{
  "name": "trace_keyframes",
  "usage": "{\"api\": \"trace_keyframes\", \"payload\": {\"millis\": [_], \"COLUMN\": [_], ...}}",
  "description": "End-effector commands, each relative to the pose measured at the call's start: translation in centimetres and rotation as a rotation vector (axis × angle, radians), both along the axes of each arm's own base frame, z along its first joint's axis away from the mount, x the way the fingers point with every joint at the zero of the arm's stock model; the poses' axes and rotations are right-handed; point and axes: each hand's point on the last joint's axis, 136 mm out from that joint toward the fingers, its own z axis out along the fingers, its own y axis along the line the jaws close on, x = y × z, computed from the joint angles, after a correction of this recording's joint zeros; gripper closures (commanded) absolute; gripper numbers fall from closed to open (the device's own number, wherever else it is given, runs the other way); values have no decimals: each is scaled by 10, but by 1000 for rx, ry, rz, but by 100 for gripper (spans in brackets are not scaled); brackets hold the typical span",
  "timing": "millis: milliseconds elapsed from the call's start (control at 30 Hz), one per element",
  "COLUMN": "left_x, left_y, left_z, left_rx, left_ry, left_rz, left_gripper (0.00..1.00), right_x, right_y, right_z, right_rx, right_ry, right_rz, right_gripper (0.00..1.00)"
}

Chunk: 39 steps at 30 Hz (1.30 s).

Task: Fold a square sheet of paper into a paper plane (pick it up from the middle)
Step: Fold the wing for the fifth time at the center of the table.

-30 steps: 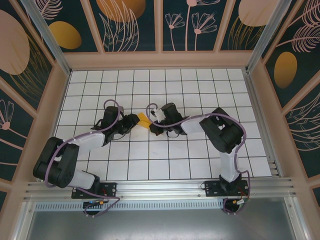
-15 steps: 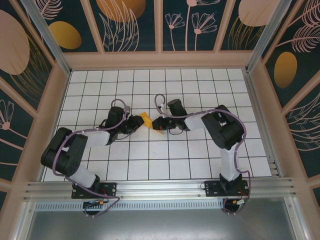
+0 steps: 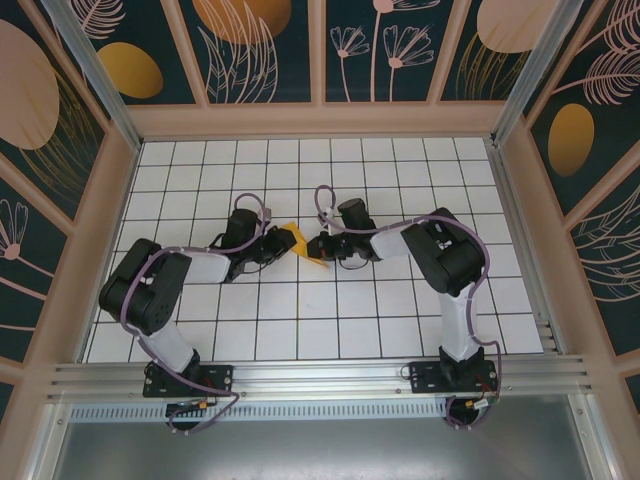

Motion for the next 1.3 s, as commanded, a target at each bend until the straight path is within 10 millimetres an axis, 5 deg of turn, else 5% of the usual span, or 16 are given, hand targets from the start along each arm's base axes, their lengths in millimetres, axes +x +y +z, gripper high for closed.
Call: {"api": "trace_keyframes", "payload": {"millis": [0, 867, 1267], "left_x": [4, 5, -2], "left_y": [-10, -1, 8], "left_z": [2, -39, -58], "left_rx": [-11, 84, 144], "left_ry": [-29, 87, 134], "left_rz": [-39, 7, 21], "left_gripper": [83, 87, 88], "right_x": [-2, -9, -3], "right_y": [-8, -13, -4], "right_z": [-19, -34, 16], "right_rx": [-41, -106, 0], "right_ry": [72, 80, 63], "right_rz": [-34, 9, 39], "right_gripper": [100, 100, 90]}}
